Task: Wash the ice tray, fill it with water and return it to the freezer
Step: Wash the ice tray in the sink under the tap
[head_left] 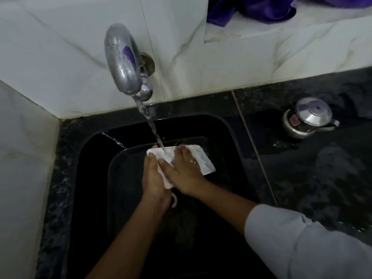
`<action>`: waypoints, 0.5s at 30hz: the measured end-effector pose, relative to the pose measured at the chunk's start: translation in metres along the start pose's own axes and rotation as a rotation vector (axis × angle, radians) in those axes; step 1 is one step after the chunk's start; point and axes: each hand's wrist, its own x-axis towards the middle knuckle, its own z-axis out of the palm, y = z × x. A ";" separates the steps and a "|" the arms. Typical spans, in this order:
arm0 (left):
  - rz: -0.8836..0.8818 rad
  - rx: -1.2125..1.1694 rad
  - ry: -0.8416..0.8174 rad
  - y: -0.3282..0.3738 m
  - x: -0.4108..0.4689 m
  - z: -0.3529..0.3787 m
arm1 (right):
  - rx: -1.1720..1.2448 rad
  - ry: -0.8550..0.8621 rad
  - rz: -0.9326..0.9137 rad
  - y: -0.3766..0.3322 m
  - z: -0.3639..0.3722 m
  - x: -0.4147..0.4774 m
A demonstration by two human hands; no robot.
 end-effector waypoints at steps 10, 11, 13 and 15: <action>0.144 0.085 0.033 0.007 -0.007 -0.014 | 0.044 -0.082 0.025 -0.005 0.022 -0.003; 0.141 0.113 0.025 0.006 -0.009 -0.015 | 0.050 -0.050 0.028 -0.002 0.020 0.003; 0.135 0.155 -0.007 0.005 -0.017 -0.015 | 0.111 0.054 0.195 0.011 0.008 0.034; 0.098 0.142 -0.006 0.004 -0.019 -0.017 | 0.108 0.062 0.309 0.016 0.002 0.049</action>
